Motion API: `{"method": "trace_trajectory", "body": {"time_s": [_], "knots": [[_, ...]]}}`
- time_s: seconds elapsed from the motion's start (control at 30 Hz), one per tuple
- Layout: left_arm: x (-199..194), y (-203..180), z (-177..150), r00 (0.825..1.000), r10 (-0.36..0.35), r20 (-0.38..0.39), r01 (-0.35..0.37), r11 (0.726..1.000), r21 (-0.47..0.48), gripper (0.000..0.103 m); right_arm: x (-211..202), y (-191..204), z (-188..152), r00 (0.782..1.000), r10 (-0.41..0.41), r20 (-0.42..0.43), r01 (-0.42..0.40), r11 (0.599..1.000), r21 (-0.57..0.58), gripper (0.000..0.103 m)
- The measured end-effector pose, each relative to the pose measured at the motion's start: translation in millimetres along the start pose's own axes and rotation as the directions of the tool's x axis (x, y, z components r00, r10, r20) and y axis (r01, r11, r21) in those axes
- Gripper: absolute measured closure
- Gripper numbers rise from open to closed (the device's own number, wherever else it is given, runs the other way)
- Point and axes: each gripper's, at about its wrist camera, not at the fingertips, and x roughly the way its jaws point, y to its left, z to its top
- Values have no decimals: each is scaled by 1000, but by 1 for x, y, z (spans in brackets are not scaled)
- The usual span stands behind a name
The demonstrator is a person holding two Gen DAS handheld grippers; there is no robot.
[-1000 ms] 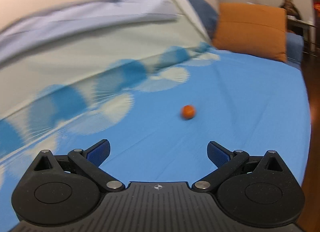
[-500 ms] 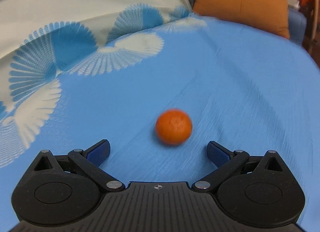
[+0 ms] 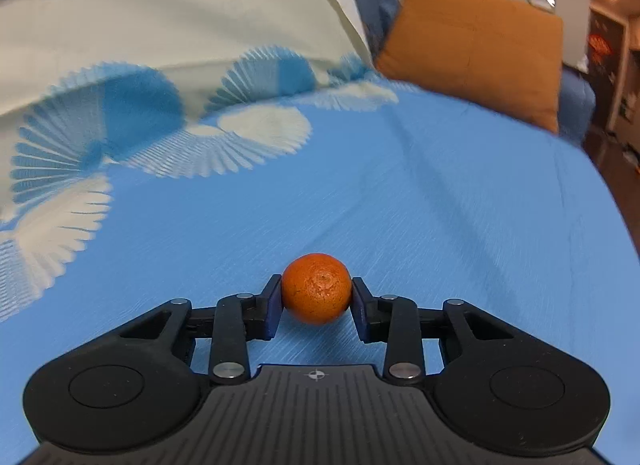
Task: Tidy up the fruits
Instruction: 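Grasp the brown date with the left tool while the right tool grasps the orange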
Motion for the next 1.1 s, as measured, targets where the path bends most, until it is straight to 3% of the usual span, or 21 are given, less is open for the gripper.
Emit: {"method": "trace_trajectory", "body": {"time_s": [0.13, 0.3, 0.5, 0.7, 0.93, 1.1], "knots": [[-29, 3, 2, 999, 6, 35, -6, 1000, -2, 81, -62, 4, -4, 988, 148, 38, -147, 989, -32, 66], [-86, 16, -1, 997, 28, 68, -26, 999, -28, 81, -166, 7, -11, 928, 369, 46, -368, 929, -34, 66], [-159, 42, -22, 995, 68, 79, -60, 993, -97, 81, -298, 10, -20, 817, 574, 56, -569, 818, -85, 66], [-231, 69, -67, 989, 128, 75, -115, 981, -155, 81, -426, 14, -54, 707, 705, 52, -689, 703, -177, 66], [-295, 87, -128, 981, 169, 97, -149, 970, -190, 81, -540, 26, -116, 558, 822, -118, -824, 531, -199, 66], [-329, 97, -166, 975, 186, 124, -155, 962, -224, 81, -610, 34, -156, 478, 856, -195, -866, 423, -265, 66]]}}
